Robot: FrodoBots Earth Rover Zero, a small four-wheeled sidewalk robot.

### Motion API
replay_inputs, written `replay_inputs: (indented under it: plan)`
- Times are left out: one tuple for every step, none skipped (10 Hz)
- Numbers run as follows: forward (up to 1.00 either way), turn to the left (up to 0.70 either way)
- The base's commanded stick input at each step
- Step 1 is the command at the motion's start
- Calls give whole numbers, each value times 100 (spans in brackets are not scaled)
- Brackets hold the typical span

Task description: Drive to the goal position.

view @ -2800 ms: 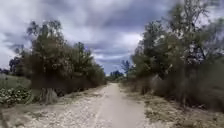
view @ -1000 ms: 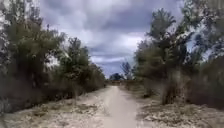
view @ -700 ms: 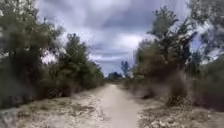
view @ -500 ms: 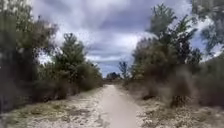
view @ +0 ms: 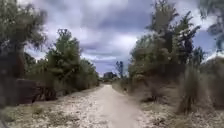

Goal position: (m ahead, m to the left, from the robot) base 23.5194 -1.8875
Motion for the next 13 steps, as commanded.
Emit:
replay_inputs:
  plan:
    - [85,34]
    - [85,34]
    - [85,34]
    - [85,0]
    - [85,0]
    - [85,0]
    - [85,17]
    - [85,34]
    - [85,29]
    - [85,0]
    - [85,0]
    - [85,0]
    - [85,0]
